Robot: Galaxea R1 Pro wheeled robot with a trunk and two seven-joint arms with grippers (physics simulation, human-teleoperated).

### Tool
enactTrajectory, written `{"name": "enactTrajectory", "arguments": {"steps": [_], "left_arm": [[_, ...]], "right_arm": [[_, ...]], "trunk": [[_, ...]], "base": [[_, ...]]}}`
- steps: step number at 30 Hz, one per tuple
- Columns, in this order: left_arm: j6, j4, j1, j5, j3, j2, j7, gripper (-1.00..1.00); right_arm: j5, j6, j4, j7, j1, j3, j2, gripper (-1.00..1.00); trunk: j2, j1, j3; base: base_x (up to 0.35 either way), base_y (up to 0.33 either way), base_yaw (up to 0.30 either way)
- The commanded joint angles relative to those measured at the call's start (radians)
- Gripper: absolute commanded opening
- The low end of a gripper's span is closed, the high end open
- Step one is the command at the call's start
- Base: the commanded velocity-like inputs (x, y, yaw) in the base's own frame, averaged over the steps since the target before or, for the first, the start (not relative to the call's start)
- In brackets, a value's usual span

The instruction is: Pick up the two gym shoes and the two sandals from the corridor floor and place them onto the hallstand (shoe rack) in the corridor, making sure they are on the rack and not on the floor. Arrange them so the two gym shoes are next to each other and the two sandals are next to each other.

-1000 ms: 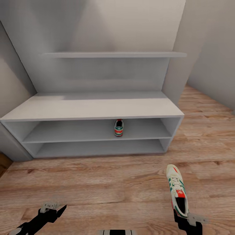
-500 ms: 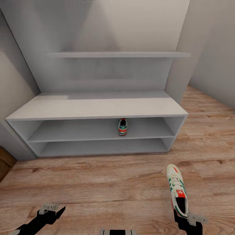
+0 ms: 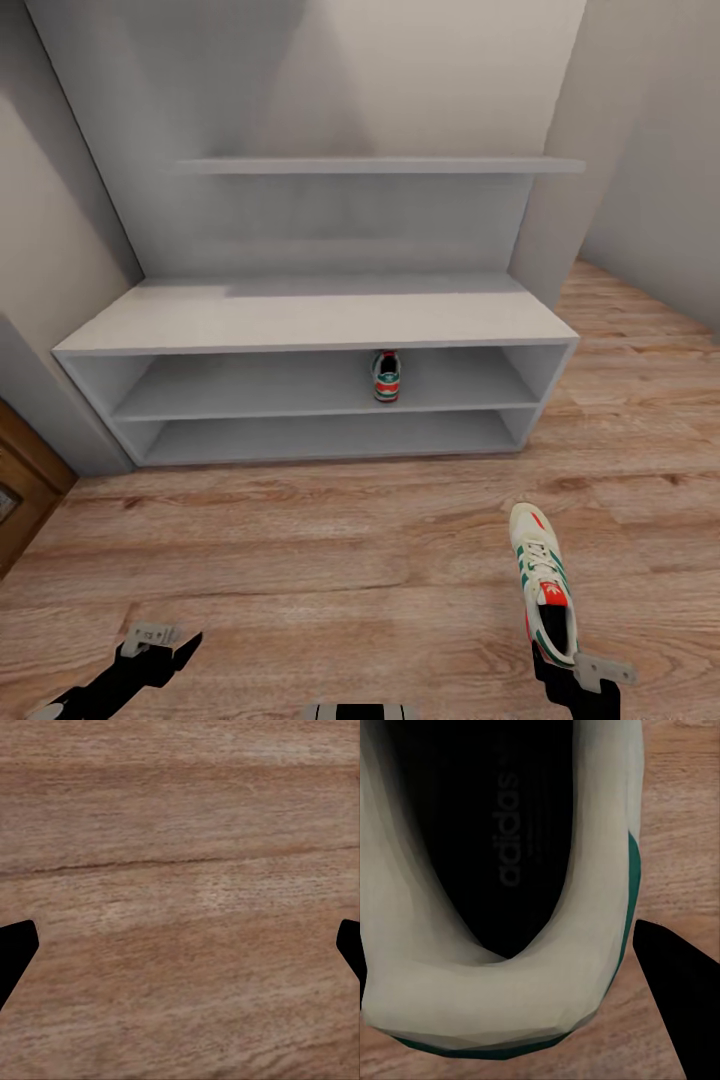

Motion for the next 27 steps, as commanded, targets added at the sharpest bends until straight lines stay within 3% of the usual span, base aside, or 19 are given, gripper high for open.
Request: {"name": "enactTrajectory", "arguments": {"steps": [1,16,21,27], "left_arm": [[0.001,0.001,-0.001,0.006,0.003,-0.001,-0.008,1.0],[-0.003,0.008,0.0,0.009,0.002,-0.005,-0.016,1.0],[-0.034,0.024,0.0,0.009,0.003,-0.005,-0.071,1.0],[-0.12,0.065,0.001,0.012,0.005,-0.004,-0.154,1.0]], "right_arm": [[0.008,-0.004,0.001,0.003,-0.001,-0.009,0.0,-1.0],[0.008,-0.004,0.001,0.003,-0.001,-0.008,0.0,-1.0],[0.01,0.001,0.0,0.004,-0.001,-0.004,0.002,-1.0],[0.011,0.047,-0.047,0.004,-0.002,-0.002,0.016,-1.0]], "trunk": [[0.0,0.0,-0.001],[0.0,0.0,-0.001],[0.0,0.0,-0.001],[0.0,0.0,-0.001]], "base": [[-0.027,0.022,0.0],[-0.005,0.004,0.0],[0.0,0.0,0.0],[0.0,0.0,0.0]]}}
